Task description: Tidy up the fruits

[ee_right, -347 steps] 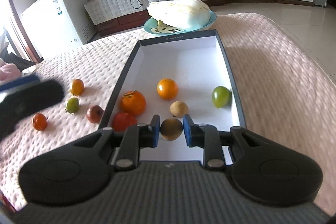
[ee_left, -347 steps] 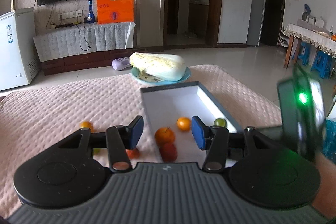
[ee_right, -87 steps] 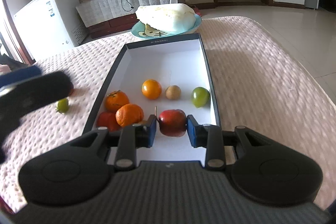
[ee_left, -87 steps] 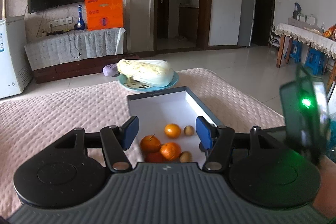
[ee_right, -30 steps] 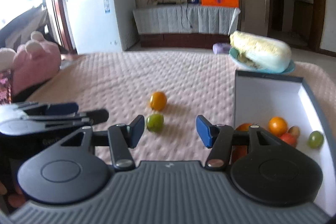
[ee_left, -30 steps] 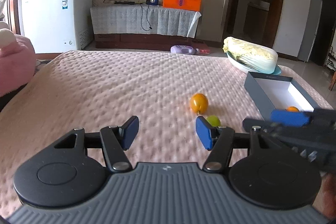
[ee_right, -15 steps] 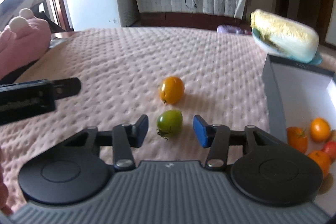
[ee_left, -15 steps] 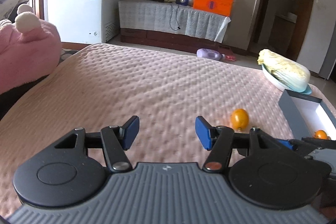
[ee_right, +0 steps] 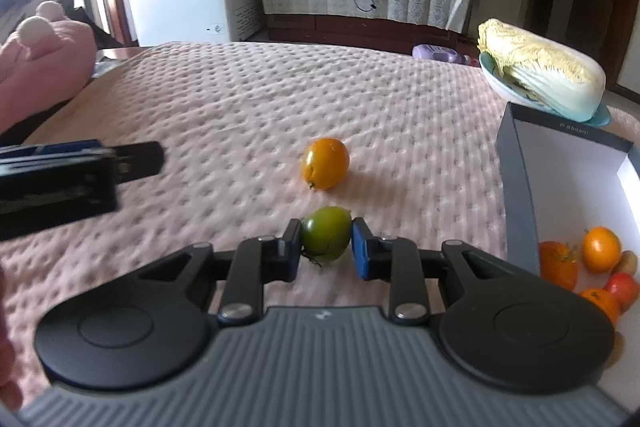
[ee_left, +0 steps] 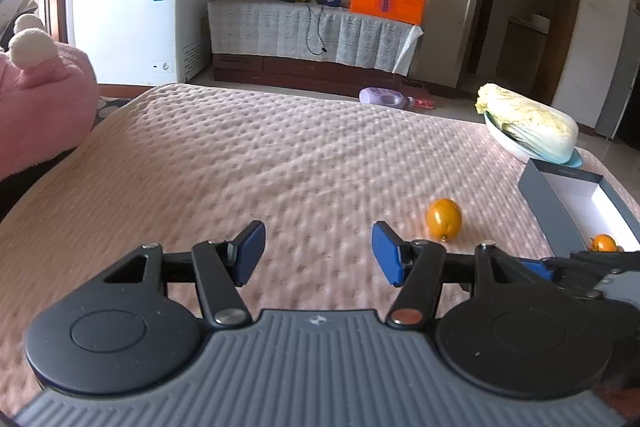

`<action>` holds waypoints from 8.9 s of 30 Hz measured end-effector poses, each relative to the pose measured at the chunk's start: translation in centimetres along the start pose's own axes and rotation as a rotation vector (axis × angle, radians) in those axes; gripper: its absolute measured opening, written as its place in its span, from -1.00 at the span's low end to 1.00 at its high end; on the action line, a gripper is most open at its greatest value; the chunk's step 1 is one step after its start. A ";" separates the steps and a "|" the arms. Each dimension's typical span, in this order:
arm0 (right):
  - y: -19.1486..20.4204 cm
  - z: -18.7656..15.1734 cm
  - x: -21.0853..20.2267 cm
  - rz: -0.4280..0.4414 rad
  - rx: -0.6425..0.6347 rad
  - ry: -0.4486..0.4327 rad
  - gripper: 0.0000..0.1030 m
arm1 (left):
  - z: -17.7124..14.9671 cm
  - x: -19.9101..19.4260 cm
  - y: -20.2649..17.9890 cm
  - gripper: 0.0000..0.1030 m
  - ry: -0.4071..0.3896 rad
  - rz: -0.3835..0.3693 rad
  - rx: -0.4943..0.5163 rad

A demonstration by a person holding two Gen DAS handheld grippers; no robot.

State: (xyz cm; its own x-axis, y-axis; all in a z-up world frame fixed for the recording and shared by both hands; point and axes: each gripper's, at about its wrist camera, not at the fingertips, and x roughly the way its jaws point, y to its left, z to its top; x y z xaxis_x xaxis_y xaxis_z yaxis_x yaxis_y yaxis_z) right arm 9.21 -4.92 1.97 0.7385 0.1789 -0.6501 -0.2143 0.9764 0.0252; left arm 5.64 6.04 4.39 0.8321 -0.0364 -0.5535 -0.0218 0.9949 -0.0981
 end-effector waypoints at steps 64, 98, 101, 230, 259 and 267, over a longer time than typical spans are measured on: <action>-3.9 -1.9 -6.2 0.127 -0.028 -0.001 -0.43 | 0.5 4.2 -6.1 -0.31 0.028 -0.033 0.067; -5.1 -5.6 -16.1 0.111 0.022 -0.146 -0.43 | -4.8 -12.9 -6.0 -0.30 -0.021 -0.035 0.118; -5.7 -5.8 -16.6 0.102 0.029 -0.155 -0.43 | -4.7 -12.5 -6.9 -0.31 -0.021 -0.048 0.116; -11.9 -5.8 -17.2 -0.090 0.258 -0.240 0.17 | -4.9 -19.2 -9.4 0.95 -0.144 -0.008 0.163; -9.3 -13.1 -23.3 -0.065 0.165 -0.093 0.17 | -8.1 -19.4 -12.2 0.95 -0.008 -0.017 0.177; -9.5 -13.2 -23.0 -0.064 0.168 -0.077 0.17 | -8.3 -18.7 -12.6 0.95 0.017 -0.027 0.188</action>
State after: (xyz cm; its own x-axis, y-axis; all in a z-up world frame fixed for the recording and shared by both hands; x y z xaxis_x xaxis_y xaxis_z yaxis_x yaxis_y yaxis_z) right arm -14.18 -19.93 6.65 0.7951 0.1180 -0.5949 -0.0602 0.9914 0.1162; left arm -14.25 -6.64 9.11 0.8215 -0.0628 -0.5668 0.1052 0.9935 0.0423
